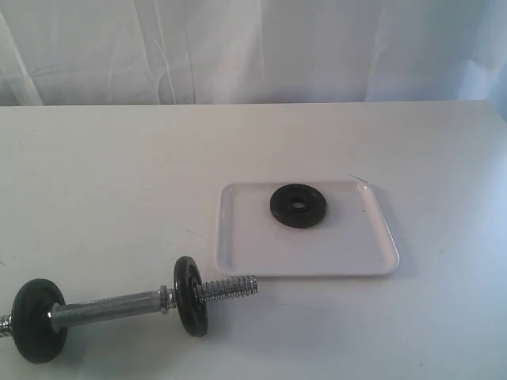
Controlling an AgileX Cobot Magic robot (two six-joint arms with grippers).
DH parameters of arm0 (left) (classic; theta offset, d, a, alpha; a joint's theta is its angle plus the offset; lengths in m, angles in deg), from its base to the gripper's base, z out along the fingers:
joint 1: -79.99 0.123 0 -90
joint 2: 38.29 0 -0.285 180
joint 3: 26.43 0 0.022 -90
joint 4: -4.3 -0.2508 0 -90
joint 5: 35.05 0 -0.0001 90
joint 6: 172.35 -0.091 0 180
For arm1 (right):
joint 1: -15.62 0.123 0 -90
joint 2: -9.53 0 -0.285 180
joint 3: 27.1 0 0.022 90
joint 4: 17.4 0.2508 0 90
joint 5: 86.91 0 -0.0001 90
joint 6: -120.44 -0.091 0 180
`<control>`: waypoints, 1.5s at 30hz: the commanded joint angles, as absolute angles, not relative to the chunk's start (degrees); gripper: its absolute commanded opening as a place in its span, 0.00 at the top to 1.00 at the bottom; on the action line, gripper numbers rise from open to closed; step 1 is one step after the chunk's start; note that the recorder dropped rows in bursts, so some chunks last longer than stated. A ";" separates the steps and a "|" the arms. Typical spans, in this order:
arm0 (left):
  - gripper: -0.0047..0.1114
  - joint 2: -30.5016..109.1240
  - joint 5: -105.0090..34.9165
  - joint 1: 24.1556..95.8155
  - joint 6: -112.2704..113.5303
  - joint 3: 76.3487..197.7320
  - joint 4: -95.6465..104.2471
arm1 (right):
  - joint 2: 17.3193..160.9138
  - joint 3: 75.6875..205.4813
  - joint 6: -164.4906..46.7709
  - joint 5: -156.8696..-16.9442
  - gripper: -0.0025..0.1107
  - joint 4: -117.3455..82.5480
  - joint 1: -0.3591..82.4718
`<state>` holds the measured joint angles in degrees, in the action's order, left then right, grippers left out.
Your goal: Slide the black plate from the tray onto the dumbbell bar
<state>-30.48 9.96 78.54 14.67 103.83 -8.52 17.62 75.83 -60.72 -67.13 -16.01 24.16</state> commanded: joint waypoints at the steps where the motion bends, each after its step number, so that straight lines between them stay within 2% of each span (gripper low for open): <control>1: 0.96 -30.50 8.92 78.05 15.33 103.70 -8.68 | 17.32 75.69 -60.79 -67.37 0.98 -16.00 24.29; 8: 0.96 -30.50 0.38 78.05 15.22 103.54 -8.68 | 17.32 75.69 -60.79 -67.37 0.98 -16.00 24.29; 15: 0.96 -29.40 -20.86 78.05 15.47 96.42 -8.68 | 17.32 75.69 -60.79 -67.37 0.98 -16.00 24.29; 19: 0.96 -23.27 -33.45 78.05 15.91 92.57 -8.44 | 17.32 75.69 -60.79 -67.37 0.98 -16.00 24.29; 28: 0.96 -2.54 -46.96 76.27 18.76 93.49 -8.14 | 17.32 75.69 -60.79 -67.37 0.98 -16.00 24.29; 32: 0.96 6.52 -42.57 72.71 18.76 98.59 -8.67 | 17.32 75.69 -60.79 -67.37 0.98 -16.00 24.29; 37: 0.96 18.11 -24.79 64.76 13.71 107.93 -10.33 | 17.32 75.69 -60.79 -67.37 0.98 -16.00 24.29; 40: 0.96 27.30 -11.54 54.32 -1.11 114.61 -5.30 | 17.32 75.69 -60.79 -67.37 0.98 -16.00 24.29; 42: 0.96 29.95 -9.87 49.55 -14.12 114.72 -0.06 | 17.32 75.69 -60.79 -67.37 0.98 -15.88 24.27; 45: 0.96 32.51 -8.86 46.58 -24.38 114.72 1.41 | 17.32 75.69 -60.79 -67.37 0.98 -15.88 24.27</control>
<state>31.51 -10.46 47.72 -19.19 114.32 0.15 17.62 75.83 -60.72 -67.13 -16.01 24.16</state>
